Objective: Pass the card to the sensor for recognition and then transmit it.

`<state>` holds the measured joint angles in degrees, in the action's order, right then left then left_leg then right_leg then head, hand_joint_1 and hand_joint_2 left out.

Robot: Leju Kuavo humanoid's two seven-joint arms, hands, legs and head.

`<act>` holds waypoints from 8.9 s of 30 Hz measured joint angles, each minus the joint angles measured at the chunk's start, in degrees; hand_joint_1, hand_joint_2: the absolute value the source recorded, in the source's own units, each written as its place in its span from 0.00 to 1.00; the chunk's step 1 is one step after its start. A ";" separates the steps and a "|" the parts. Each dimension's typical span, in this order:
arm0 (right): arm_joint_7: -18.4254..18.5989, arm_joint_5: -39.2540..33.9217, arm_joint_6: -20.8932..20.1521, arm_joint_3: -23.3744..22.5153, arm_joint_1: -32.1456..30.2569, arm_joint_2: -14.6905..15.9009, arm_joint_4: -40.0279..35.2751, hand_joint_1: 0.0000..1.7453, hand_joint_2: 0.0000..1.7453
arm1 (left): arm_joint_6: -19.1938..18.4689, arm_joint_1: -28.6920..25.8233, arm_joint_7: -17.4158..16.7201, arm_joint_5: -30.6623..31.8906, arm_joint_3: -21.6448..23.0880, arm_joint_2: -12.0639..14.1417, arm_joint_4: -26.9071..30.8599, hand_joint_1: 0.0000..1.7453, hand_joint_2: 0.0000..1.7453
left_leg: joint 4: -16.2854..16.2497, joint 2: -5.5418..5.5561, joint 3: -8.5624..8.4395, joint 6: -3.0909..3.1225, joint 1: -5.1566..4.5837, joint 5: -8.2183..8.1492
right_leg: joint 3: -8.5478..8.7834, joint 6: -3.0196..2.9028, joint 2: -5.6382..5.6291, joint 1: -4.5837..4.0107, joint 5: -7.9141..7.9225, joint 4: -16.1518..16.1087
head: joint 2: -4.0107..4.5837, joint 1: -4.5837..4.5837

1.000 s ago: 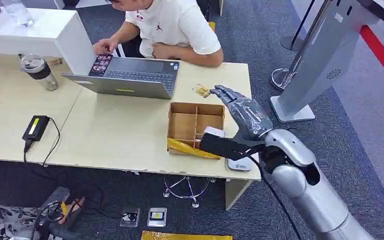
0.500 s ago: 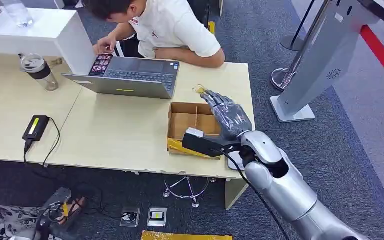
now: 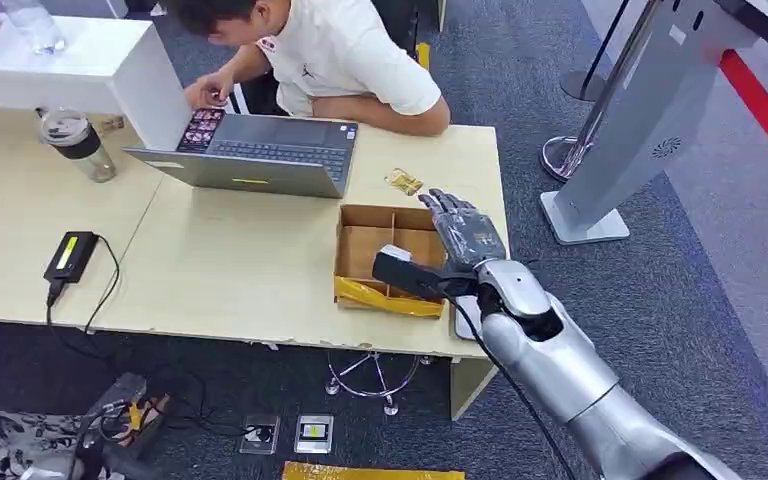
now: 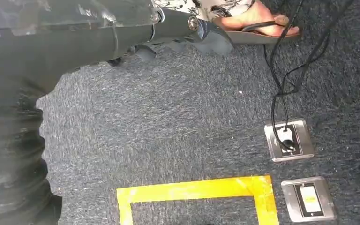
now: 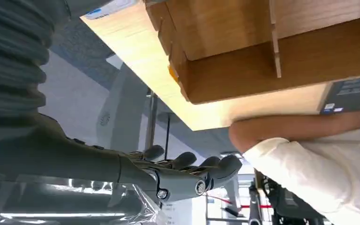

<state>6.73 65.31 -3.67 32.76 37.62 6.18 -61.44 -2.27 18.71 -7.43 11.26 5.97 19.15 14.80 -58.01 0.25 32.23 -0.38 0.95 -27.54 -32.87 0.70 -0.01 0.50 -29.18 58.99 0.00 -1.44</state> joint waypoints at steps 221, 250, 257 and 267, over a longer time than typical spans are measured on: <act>3.89 -0.31 7.26 -1.38 -3.61 -4.30 4.59 1.00 1.00 | 1.22 0.77 -0.24 7.91 -7.58 -2.62 0.13 0.00 1.00 | 0.00 -0.06 -0.02 -0.01 0.00 0.01 | 0.00 -0.04 -0.05 0.00 0.02 0.01 | 0.00 0.00; -9.69 -13.70 18.97 -13.62 22.48 -2.16 0.53 1.00 1.00 | 2.47 2.44 1.03 9.20 -7.76 -4.96 0.13 0.00 1.00 | -0.02 -0.08 0.03 -0.04 -0.03 0.06 | -0.08 -0.07 -0.07 0.02 0.14 0.05 | 0.00 0.02; -11.15 -12.00 20.68 -13.51 27.98 -3.61 9.12 1.00 1.00 | 2.10 3.81 0.52 9.64 -7.61 -5.99 0.33 0.00 1.00 | -0.02 -0.07 0.04 -0.08 -0.03 0.10 | -0.08 -0.07 -0.05 0.02 0.15 0.06 | 0.00 0.02; -3.48 -2.52 15.85 -11.56 30.57 -6.47 24.05 1.00 1.00 | 1.18 5.74 -1.83 8.79 -6.97 -7.45 0.44 0.00 1.00 | -0.02 -0.05 0.03 -0.09 0.00 0.10 | -0.07 -0.08 -0.03 0.00 0.14 0.06 | 0.00 0.02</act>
<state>3.25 62.79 12.17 21.20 68.19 -0.28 -37.39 -1.09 24.44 -9.27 20.05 -1.01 11.69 15.23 -58.04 0.19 32.25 -0.47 0.95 -27.44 -32.94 0.62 -0.04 0.49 -29.03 59.05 0.00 -1.42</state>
